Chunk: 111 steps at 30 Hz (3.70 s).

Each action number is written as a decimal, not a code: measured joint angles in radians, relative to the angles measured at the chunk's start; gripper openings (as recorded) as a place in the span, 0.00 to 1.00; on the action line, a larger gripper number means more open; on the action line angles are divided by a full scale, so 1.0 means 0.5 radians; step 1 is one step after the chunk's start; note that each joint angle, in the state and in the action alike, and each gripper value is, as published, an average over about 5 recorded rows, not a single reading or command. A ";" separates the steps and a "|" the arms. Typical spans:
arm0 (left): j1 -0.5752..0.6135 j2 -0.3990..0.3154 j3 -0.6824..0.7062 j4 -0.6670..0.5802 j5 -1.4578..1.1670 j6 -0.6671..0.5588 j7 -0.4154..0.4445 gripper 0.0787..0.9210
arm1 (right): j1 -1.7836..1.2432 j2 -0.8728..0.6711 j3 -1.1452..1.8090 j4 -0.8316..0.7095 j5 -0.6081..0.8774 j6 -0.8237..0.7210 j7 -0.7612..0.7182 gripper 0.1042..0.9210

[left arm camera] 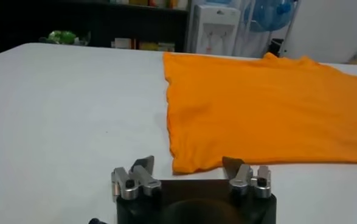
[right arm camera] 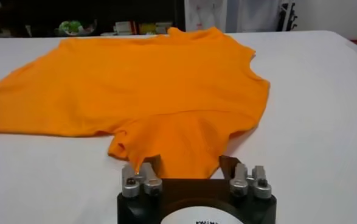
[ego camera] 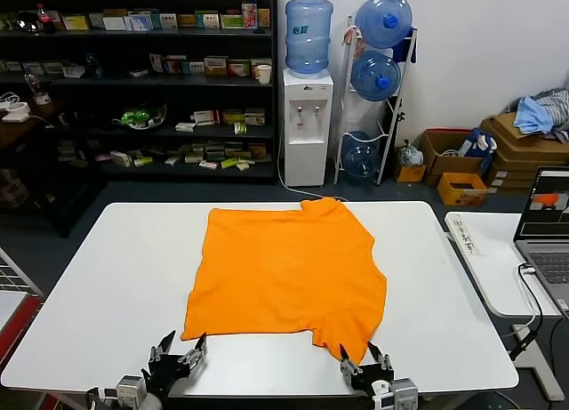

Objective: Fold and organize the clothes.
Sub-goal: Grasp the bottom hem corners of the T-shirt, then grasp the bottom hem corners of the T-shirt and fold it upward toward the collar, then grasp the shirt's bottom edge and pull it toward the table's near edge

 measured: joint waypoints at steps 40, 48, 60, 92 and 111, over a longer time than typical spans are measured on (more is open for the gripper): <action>0.417 0.417 -0.128 -0.502 -0.537 0.086 -0.221 0.02 | -0.457 -0.422 0.075 0.579 0.300 0.115 0.193 0.02; 0.240 0.473 -0.086 -0.435 -0.630 0.036 -0.208 0.02 | -0.095 -0.501 0.018 0.438 0.463 0.109 0.257 0.02; -0.283 0.523 0.101 -0.114 -0.711 -0.059 -0.182 0.02 | 0.557 -0.527 -0.149 0.097 0.707 0.062 0.288 0.02; -0.598 0.551 0.230 0.132 -0.599 -0.086 -0.116 0.88 | 0.847 -0.586 -0.157 -0.197 0.588 0.102 0.016 0.87; -0.250 0.320 0.074 0.207 -0.232 -0.269 0.123 0.88 | 0.433 -0.532 -0.049 -0.186 0.400 0.118 -0.058 0.88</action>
